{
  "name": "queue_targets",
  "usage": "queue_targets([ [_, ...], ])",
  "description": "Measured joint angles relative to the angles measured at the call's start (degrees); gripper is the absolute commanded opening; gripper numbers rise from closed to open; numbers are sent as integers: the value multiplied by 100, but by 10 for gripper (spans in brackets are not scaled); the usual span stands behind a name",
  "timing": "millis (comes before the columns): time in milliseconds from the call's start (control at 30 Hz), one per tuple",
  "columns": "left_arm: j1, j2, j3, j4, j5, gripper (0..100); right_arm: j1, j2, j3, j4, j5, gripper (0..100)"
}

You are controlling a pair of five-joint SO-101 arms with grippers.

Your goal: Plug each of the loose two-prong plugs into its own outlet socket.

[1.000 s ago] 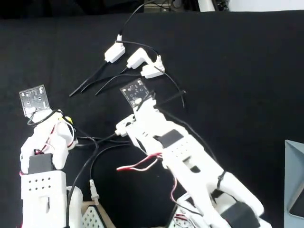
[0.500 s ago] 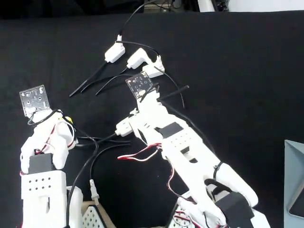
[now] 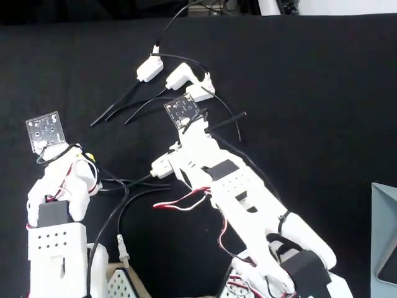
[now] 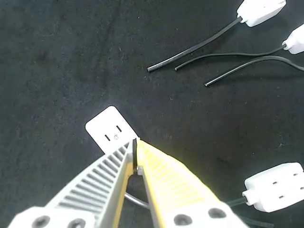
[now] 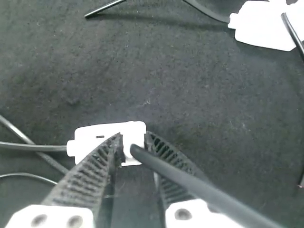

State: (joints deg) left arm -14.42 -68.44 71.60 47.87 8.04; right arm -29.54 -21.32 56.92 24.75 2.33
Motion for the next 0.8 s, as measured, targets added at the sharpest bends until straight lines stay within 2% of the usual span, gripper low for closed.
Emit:
queue_targets([
  [300,0,0,0,0,0,30,-9,738,-141,-44,132,12],
  [800,0,0,0,0,0,30,-9,1108,-404,44,422,12],
])
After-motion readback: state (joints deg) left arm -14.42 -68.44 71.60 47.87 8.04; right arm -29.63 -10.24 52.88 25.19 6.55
